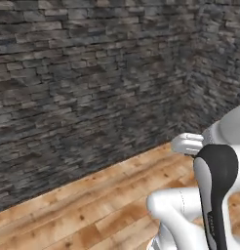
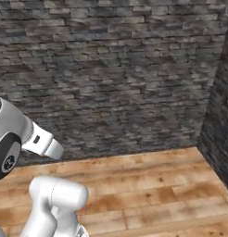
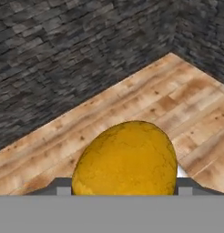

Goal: Grab the garlic and lemon from the fridge, place them in the blender, close the lid, and turn on the blender to create a marinade.

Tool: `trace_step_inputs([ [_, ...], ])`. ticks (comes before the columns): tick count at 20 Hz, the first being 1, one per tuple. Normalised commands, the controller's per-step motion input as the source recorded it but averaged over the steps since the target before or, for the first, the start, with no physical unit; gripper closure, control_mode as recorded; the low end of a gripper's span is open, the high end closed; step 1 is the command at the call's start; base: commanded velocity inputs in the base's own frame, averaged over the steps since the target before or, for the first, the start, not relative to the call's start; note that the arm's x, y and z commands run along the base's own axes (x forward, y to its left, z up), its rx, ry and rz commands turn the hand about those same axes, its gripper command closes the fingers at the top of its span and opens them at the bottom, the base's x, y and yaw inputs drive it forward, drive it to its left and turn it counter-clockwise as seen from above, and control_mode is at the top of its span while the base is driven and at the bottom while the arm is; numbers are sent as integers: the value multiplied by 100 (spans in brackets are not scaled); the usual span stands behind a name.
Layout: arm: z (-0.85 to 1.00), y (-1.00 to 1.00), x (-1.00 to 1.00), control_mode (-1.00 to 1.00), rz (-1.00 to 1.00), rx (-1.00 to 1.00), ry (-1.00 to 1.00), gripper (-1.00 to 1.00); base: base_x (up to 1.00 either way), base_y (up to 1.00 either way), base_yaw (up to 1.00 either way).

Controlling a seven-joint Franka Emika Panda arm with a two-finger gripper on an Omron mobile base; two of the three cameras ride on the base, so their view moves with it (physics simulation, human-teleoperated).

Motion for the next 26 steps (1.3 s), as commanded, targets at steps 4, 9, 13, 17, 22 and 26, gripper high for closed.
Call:
trace_step_inputs([
  [4,0,0,0,100,0,0,0,100,67,15,78],
  [9,0,0,0,100,0,0,0,100,39,1,90],
  [13,0,0,0,100,0,0,0,100,28,0,93],
  [17,0,0,0,100,0,0,0,100,31,0,92],
  [22,0,0,0,100,0,0,0,100,63,0,81],
  [26,0,0,0,100,0,0,0,100,88,0,74],
])
